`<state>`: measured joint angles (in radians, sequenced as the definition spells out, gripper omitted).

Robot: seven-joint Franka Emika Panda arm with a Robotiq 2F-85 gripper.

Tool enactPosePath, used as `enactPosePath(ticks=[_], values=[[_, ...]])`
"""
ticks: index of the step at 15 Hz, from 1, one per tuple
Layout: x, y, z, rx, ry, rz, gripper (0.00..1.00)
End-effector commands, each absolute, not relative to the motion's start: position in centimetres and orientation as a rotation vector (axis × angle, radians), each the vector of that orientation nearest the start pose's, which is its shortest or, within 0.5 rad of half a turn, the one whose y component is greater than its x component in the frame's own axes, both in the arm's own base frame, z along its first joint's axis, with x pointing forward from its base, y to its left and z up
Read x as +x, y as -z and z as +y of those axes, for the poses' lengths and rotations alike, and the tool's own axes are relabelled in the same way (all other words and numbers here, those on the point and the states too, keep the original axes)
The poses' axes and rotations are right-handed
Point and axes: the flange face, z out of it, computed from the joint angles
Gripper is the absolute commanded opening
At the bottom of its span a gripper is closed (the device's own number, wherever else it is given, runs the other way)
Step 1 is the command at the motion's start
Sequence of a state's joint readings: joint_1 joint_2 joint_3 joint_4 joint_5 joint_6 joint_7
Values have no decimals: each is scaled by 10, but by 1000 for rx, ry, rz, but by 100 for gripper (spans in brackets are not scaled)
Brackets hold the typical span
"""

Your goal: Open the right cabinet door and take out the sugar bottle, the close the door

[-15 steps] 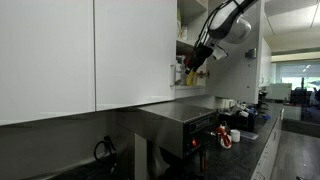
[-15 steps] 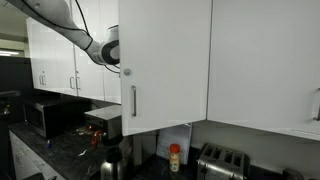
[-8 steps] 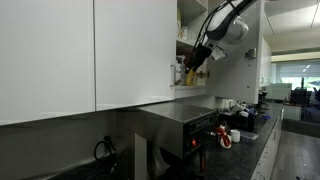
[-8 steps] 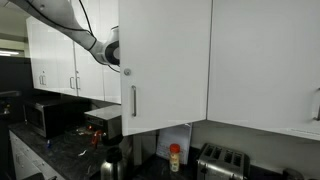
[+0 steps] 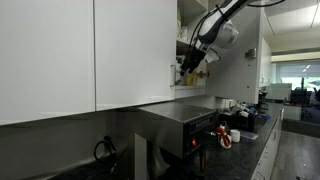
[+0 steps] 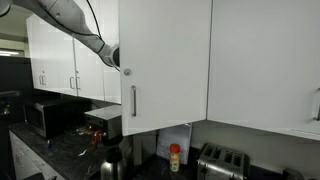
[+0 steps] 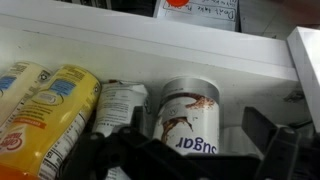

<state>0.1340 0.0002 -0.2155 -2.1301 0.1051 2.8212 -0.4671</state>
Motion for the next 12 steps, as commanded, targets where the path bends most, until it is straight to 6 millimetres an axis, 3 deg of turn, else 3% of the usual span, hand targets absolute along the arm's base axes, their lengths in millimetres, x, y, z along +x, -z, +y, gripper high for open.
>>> enactPosePath(ticks=[1, 12], values=[[606, -492, -52, -3010, 1141, -456, 100], [627, -495, -48, -2922, 1254, -444, 100]])
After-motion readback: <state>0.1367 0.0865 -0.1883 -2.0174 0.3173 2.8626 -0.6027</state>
